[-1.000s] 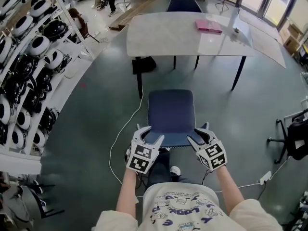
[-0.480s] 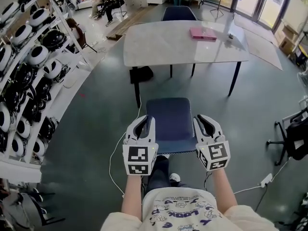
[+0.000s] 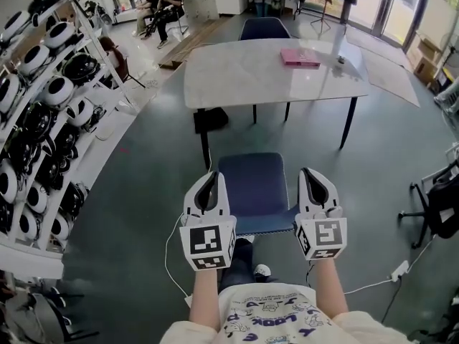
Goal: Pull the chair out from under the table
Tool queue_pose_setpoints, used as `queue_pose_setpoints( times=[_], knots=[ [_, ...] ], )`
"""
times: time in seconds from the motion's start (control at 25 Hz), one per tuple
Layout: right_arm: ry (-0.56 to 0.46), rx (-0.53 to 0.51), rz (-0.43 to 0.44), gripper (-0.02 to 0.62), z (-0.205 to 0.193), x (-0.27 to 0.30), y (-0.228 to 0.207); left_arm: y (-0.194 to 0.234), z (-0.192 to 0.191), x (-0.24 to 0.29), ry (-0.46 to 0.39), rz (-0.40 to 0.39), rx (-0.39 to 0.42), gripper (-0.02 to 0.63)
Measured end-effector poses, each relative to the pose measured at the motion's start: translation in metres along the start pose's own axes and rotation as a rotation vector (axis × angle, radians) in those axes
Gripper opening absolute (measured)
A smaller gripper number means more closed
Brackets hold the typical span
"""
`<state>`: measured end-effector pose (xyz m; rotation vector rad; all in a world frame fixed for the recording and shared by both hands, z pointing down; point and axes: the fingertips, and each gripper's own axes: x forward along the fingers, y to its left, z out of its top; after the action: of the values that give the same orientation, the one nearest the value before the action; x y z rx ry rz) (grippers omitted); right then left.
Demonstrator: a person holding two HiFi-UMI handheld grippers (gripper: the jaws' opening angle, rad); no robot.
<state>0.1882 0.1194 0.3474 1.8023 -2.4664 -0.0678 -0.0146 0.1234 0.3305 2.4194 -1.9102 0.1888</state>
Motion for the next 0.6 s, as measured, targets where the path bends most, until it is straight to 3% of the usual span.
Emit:
queue_pose_setpoints(
  times=[0.6],
  knots=[
    [-0.032, 0.017, -0.009, 0.006, 0.014, -0.006, -0.001, 0.006, 0.007, -0.01, -0.014, 0.037, 0.002, 0.023]
  ],
)
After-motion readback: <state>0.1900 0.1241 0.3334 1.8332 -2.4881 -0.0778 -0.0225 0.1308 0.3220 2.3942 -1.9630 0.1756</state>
